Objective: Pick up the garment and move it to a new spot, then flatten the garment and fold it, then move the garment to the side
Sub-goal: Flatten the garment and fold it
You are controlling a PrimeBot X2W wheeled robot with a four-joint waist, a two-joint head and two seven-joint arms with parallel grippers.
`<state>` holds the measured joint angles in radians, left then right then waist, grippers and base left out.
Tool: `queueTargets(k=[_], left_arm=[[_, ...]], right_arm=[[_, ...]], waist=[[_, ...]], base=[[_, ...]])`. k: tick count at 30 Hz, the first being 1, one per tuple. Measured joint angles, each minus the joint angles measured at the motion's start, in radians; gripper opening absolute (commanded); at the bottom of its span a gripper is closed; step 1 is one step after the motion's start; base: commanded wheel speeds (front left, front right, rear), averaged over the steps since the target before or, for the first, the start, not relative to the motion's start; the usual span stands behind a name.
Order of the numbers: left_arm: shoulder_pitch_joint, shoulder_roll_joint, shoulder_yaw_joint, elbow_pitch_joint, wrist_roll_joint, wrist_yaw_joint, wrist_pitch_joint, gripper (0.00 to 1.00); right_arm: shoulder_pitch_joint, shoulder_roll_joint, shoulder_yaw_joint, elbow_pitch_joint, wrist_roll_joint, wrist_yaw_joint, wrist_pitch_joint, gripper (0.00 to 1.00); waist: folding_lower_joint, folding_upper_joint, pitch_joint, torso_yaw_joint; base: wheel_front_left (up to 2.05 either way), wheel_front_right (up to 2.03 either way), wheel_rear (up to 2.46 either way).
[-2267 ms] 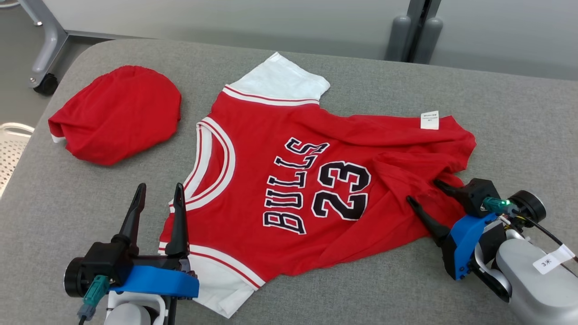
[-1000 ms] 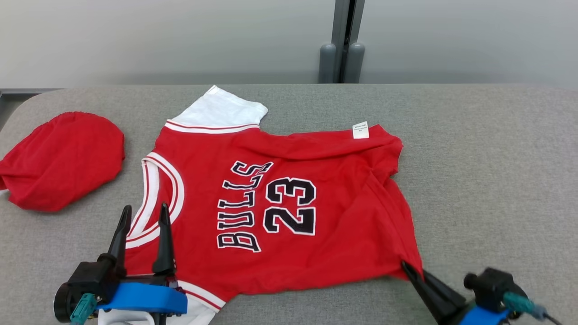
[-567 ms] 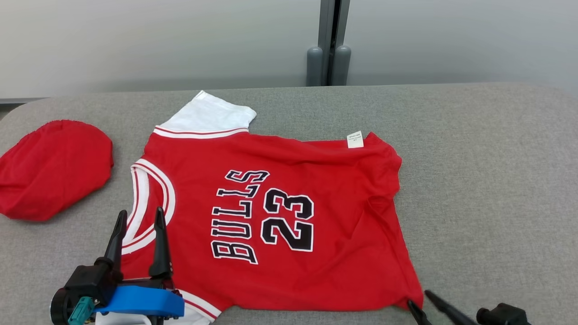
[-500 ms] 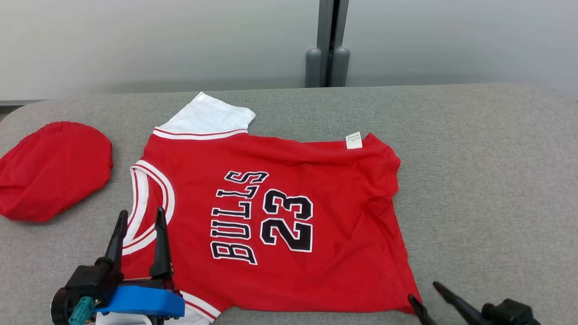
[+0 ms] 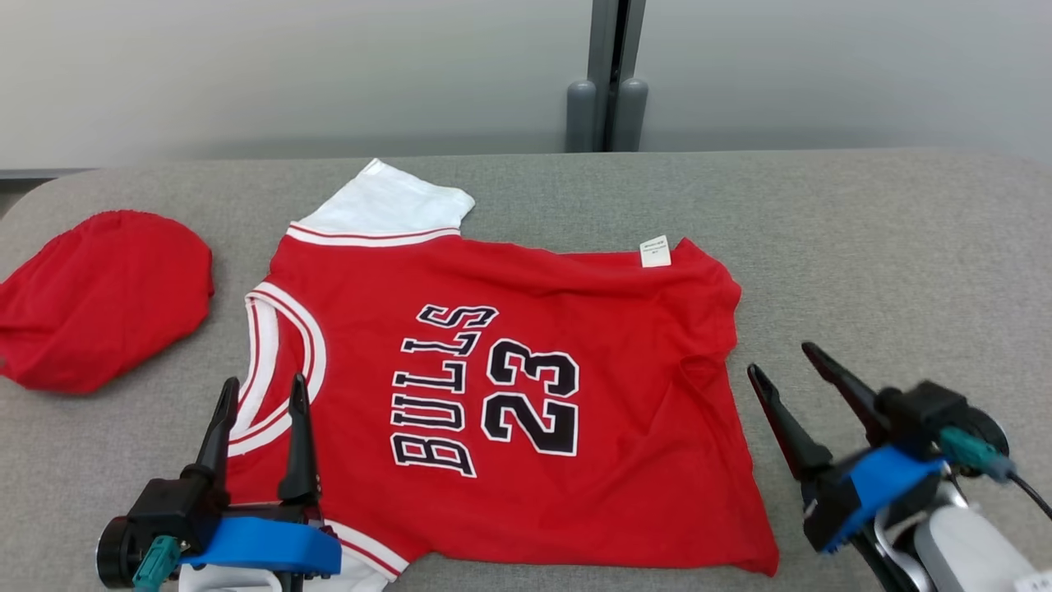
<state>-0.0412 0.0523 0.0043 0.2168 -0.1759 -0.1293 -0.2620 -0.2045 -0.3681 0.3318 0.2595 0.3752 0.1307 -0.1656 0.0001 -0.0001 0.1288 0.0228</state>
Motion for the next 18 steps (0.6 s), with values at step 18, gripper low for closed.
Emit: queueTargets(k=[18], left_arm=[[-0.046,0.0,-0.017,0.012,-0.017,0.0,0.0,1.0]], right_arm=[[-0.235,0.171,-0.065,0.487,-0.155,0.0,0.101,1.0]], waist=[[0.0,0.0002,0.063,0.077]], base=[[0.0,0.0,0.0]])
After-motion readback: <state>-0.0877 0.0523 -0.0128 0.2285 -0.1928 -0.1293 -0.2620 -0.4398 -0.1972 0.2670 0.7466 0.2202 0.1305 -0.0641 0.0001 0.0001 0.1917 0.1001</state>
